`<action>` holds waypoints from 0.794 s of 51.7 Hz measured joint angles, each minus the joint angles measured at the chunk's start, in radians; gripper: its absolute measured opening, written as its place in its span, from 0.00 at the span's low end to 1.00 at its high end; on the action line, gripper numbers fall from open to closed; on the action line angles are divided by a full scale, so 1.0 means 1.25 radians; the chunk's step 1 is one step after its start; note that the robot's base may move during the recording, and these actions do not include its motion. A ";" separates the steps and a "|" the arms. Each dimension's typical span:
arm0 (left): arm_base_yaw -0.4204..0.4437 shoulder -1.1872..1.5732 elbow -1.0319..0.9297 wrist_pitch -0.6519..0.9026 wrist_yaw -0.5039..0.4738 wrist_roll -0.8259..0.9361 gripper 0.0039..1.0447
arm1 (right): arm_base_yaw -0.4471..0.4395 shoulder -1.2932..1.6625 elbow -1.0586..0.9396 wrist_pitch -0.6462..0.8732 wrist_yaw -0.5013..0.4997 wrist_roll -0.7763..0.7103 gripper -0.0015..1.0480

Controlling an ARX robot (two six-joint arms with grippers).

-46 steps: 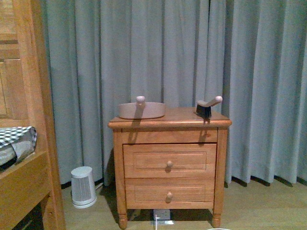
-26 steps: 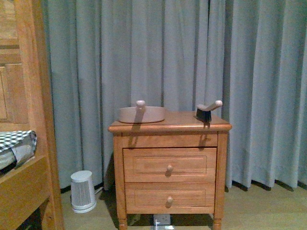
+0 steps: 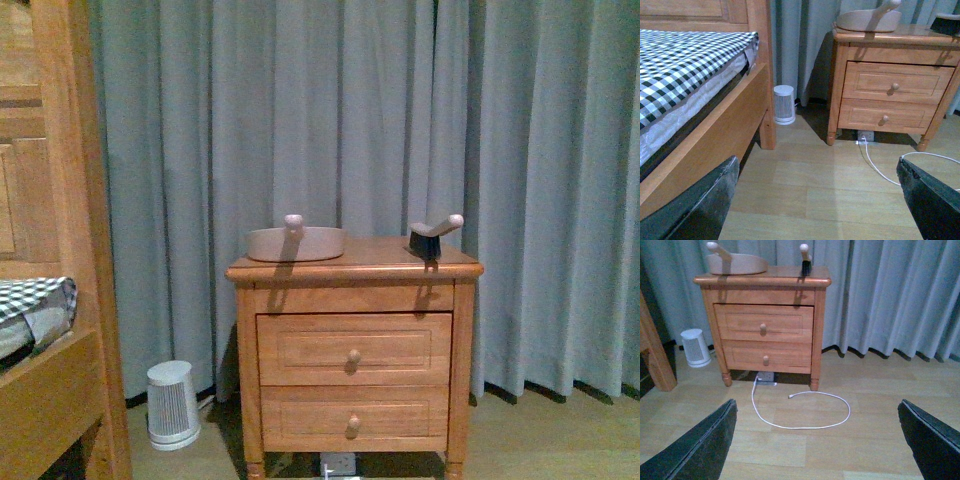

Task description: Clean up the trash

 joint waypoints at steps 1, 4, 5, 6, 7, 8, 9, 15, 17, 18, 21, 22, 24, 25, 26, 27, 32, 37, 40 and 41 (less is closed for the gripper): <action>0.000 0.000 0.000 0.000 0.000 0.000 0.93 | 0.000 0.000 0.000 0.000 0.000 0.000 0.93; 0.000 0.000 0.000 0.000 0.000 0.000 0.93 | 0.000 0.000 0.000 0.000 0.000 0.000 0.93; 0.000 0.000 0.000 0.000 0.000 0.000 0.93 | 0.000 0.000 0.000 0.000 0.000 0.000 0.93; 0.000 0.000 0.000 0.000 0.000 0.000 0.93 | 0.000 0.000 0.000 0.000 0.000 0.000 0.93; 0.000 0.000 0.000 0.000 0.000 0.000 0.93 | 0.000 0.000 0.000 0.000 0.000 0.000 0.93; 0.000 0.000 0.000 0.000 0.000 0.000 0.93 | 0.000 0.000 0.000 0.000 0.000 0.000 0.93; 0.000 0.000 0.000 0.000 0.000 0.000 0.93 | 0.000 0.000 0.000 0.000 0.000 0.000 0.93; 0.000 0.000 0.000 0.000 0.000 0.000 0.93 | 0.000 0.000 0.000 0.000 0.000 0.000 0.93; 0.000 0.000 0.000 0.000 0.000 0.000 0.93 | 0.000 0.000 0.000 0.000 0.000 0.000 0.93; 0.000 0.000 0.000 0.000 0.000 0.000 0.93 | 0.000 0.000 0.000 0.000 0.000 0.000 0.93; 0.000 0.000 0.000 0.000 0.000 0.000 0.93 | 0.000 0.000 0.000 0.000 0.000 0.000 0.93; 0.000 0.000 0.000 0.000 0.000 0.000 0.93 | 0.000 0.000 0.000 0.000 0.000 0.000 0.93; 0.000 0.000 0.000 0.000 0.000 0.000 0.93 | 0.000 0.000 0.000 0.000 0.000 0.000 0.93; 0.000 0.000 0.000 0.000 0.000 0.000 0.93 | 0.000 0.000 0.000 0.000 0.000 0.000 0.93; 0.000 0.000 0.000 0.000 -0.001 0.000 0.93 | 0.000 0.000 0.000 0.000 0.000 0.000 0.93; 0.000 0.000 0.000 0.000 0.000 0.000 0.93 | 0.000 0.000 0.000 0.000 0.000 0.000 0.93; 0.000 0.000 0.000 0.000 0.000 0.000 0.93 | 0.000 0.000 0.000 0.000 0.000 0.000 0.93; 0.000 0.000 0.000 0.000 0.000 0.000 0.93 | 0.000 0.000 0.000 0.000 0.000 0.000 0.93; 0.000 0.000 0.000 0.000 0.000 0.000 0.93 | 0.000 0.000 0.000 0.000 0.000 0.000 0.93; 0.000 0.000 0.000 0.000 0.000 0.000 0.93 | 0.000 0.000 0.000 0.000 0.000 0.000 0.93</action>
